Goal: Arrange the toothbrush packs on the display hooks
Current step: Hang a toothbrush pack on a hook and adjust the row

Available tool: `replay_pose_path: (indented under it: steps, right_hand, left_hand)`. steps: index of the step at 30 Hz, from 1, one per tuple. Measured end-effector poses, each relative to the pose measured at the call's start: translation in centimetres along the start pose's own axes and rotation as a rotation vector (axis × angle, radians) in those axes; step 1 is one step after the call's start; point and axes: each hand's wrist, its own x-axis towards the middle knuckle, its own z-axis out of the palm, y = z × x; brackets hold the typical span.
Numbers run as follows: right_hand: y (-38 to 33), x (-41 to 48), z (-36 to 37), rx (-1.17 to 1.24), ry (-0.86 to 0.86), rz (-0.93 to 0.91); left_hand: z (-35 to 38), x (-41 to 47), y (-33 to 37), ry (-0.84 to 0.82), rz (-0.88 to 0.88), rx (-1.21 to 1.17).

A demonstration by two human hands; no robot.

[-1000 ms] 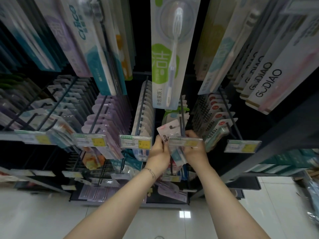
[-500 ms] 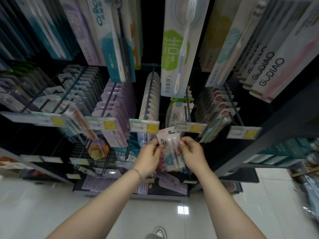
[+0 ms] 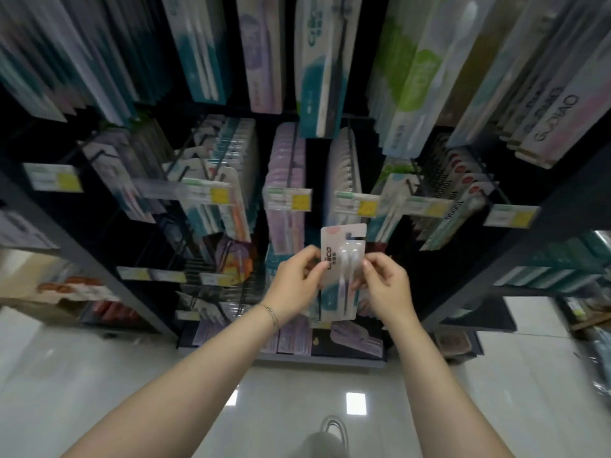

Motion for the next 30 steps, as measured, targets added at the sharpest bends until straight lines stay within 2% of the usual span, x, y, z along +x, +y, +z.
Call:
replay_pose_path:
  steps: [5, 9, 15, 21, 25, 30]
  right_hand:
    - [-5.4, -1.6, 5.0, 0.107, 0.03, -0.121]
    - [-10.0, -1.8, 8.9, 0.182, -0.056, -0.204]
    - [-15.5, -0.3, 13.6, 0.184, -0.177, -0.313]
    - [-21.2, 2.9, 17.2, 0.15, -0.18, -0.462]
    - [-23.8, 5.9, 19.6, 0.168, -0.173, -0.527]
    - [-26.8, 9.0, 23.1, 0.203, -0.197, -0.579]
  left_hand:
    - [-6.9, -2.7, 1.4, 0.104, 0.106, 0.053]
    - [-12.2, -3.6, 2.7, 0.204, 0.187, 0.053]
    - [-19.4, -3.4, 4.9, 0.357, 0.238, 0.008]
    - [-25.1, -1.5, 7.4, 0.493, 0.323, -0.033]
    - [-28.3, 0.0, 8.5, 0.58, 0.336, -0.056]
    - [-32.6, 1.7, 8.7, 0.6, 0.3, -0.05]
